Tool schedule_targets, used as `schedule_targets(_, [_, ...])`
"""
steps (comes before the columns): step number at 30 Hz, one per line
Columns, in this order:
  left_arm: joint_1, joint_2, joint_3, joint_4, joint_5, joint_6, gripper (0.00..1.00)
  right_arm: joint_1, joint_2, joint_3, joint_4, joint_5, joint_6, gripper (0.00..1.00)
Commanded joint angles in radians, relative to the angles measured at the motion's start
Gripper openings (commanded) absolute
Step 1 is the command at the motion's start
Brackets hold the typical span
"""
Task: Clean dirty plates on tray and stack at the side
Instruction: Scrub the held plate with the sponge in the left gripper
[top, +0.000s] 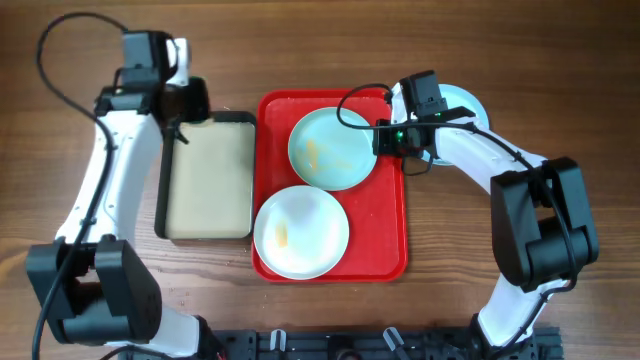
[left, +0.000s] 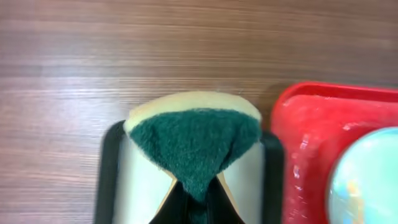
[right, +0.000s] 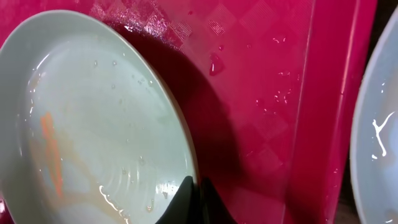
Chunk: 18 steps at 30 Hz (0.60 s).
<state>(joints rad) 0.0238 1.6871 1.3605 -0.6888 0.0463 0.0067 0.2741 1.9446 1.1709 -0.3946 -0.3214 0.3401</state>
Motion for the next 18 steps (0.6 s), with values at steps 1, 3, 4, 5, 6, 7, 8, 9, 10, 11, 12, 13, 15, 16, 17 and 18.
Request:
schedule_targets(1, [-0.092, 0.008, 0.013, -0.030, -0.017, -0.016, 0.04, 0.003, 0.014, -0.007, 0.001, -0.001, 0.064, 0.04])
schedule_targets(3, [-0.140, 0.011, 0.013, -0.035, -0.010, -0.042, 0.04, 0.003, 0.014, -0.008, -0.011, -0.002, 0.119, 0.04])
schedule_targets(4, [-0.162, 0.012, 0.012, -0.034, -0.010, -0.044, 0.04, 0.004, 0.014, -0.008, -0.025, -0.016, 0.134, 0.04])
schedule_targets(5, [-0.174, 0.012, 0.012, -0.033, -0.010, -0.045, 0.04, 0.005, 0.014, -0.008, -0.035, -0.027, 0.134, 0.04])
schedule_targets(6, [-0.180, 0.012, 0.012, -0.033, -0.010, -0.045, 0.04, 0.004, 0.013, -0.007, -0.041, -0.029, 0.134, 0.04])
schedule_targets(7, [-0.182, 0.012, 0.012, -0.034, -0.009, -0.045, 0.04, 0.003, 0.010, -0.007, -0.039, -0.037, 0.134, 0.04])
schedule_targets(8, [-0.183, 0.012, 0.012, -0.034, 0.006, -0.045, 0.04, 0.002, 0.003, -0.005, -0.036, -0.038, 0.134, 0.05])
schedule_targets(9, [-0.183, 0.012, 0.012, -0.034, 0.057, -0.045, 0.04, 0.002, -0.003, -0.004, -0.032, -0.039, 0.133, 0.09])
schedule_targets(10, [-0.184, 0.013, 0.012, -0.031, 0.093, -0.045, 0.04, 0.002, -0.005, -0.004, -0.026, -0.039, 0.132, 0.11])
schedule_targets(11, [-0.184, 0.013, 0.012, -0.027, 0.103, -0.050, 0.04, 0.003, -0.005, -0.004, -0.025, -0.038, 0.132, 0.12])
schedule_targets(12, [-0.186, 0.015, 0.012, -0.023, 0.108, -0.080, 0.04, 0.003, -0.005, -0.005, -0.029, -0.038, 0.131, 0.16])
schedule_targets(13, [-0.191, 0.016, 0.012, -0.019, 0.129, -0.106, 0.04, 0.004, -0.005, -0.005, -0.028, -0.038, 0.131, 0.20])
schedule_targets(15, [-0.210, 0.017, 0.012, -0.012, 0.148, -0.120, 0.04, 0.004, -0.005, -0.004, 0.023, 0.018, 0.122, 0.19])
schedule_targets(16, [-0.223, 0.017, 0.012, -0.008, 0.148, -0.120, 0.04, 0.003, -0.005, -0.004, 0.058, 0.044, 0.103, 0.15])
schedule_targets(17, [-0.233, 0.017, 0.012, -0.006, 0.148, -0.120, 0.04, 0.003, -0.005, -0.004, 0.071, 0.057, 0.095, 0.14])
schedule_targets(18, [-0.248, 0.019, 0.012, -0.004, 0.147, -0.120, 0.04, 0.003, -0.005, -0.004, 0.078, 0.067, 0.093, 0.09])
